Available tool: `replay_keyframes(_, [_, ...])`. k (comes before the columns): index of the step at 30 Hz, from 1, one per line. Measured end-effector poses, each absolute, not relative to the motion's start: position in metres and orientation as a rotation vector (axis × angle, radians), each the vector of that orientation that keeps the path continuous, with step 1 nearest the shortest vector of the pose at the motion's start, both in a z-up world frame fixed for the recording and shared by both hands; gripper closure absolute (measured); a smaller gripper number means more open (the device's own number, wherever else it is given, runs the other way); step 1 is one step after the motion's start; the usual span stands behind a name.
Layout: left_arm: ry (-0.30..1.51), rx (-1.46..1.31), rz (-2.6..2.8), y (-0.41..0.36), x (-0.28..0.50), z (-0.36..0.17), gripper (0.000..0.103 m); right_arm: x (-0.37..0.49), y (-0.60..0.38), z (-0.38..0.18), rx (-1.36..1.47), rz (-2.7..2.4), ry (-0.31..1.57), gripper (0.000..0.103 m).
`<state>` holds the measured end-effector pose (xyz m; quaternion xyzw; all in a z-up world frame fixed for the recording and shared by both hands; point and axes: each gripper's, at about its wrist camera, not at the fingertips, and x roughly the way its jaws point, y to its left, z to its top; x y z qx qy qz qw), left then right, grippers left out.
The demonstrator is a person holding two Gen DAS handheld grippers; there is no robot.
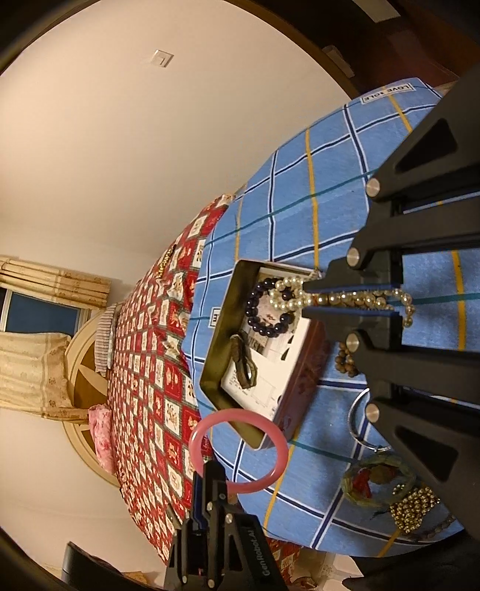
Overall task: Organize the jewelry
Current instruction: 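Lift the pink bangle with the left tool toward the tin while the right tool carries the pearls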
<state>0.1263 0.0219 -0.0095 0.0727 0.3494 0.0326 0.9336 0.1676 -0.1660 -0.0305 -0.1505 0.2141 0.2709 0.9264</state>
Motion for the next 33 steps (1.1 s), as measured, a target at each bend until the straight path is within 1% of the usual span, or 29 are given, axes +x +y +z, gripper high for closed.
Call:
replay_keyframes(18, [0.691,0.206,0.068,0.026,0.160,0.006,0.093,0.193,-0.148,-0.010,-0.340,0.566,0.414,0.095])
replay_keyframes(33, [0.714,0.222,0.091,0.037,0.207,-0.001,0.093,0.233,-0.124,-0.010,-0.368,0.560,0.444,0.095])
